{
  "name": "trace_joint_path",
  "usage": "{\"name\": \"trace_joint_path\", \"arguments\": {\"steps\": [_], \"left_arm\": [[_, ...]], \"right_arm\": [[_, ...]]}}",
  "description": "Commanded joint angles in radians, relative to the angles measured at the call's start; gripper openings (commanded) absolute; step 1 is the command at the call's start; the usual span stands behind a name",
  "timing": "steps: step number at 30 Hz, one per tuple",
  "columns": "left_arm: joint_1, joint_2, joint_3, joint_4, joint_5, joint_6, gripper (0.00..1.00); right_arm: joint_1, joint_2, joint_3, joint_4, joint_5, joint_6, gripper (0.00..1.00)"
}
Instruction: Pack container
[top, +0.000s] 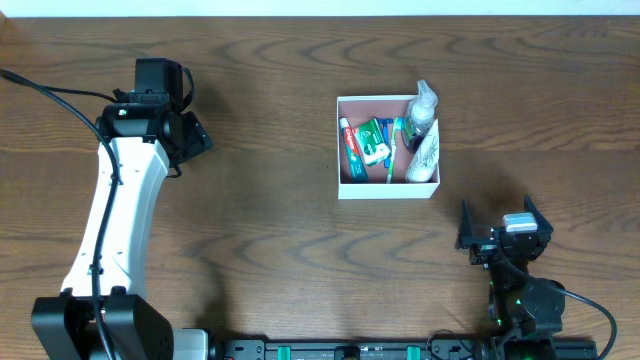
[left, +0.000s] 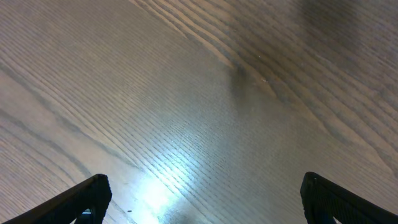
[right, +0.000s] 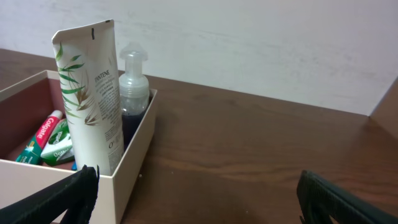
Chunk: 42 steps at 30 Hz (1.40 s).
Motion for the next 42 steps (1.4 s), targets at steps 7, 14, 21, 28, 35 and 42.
{"name": "trace_joint_path", "arguments": {"steps": [7, 14, 21, 28, 35, 42], "left_arm": [[0.004, 0.004, -0.006, -0.003, -0.013, -0.002, 0.98], [0.004, 0.004, -0.006, -0.003, -0.013, -0.002, 0.98], [0.004, 0.004, -0.006, -0.004, -0.013, -0.002, 0.98], [0.004, 0.004, -0.006, -0.004, -0.013, -0.002, 0.98], [0.003, -0.050, -0.006, -0.004, -0.013, -0.002, 0.98], [0.003, -0.200, -0.016, -0.010, -0.008, -0.002, 0.98]], "right_arm": [[-0.010, -0.006, -0.002, -0.005, -0.006, -0.014, 0.99], [-0.010, -0.006, -0.002, -0.005, -0.006, -0.014, 0.99], [-0.010, -0.006, -0.002, -0.005, -0.006, -0.014, 0.99], [-0.010, -0.006, -0.002, -0.005, -0.006, -0.014, 0.99], [-0.010, -0.006, -0.002, -0.005, -0.006, -0.014, 0.99], [-0.010, -0.006, -0.002, -0.005, -0.006, -0.014, 0.99]]}}
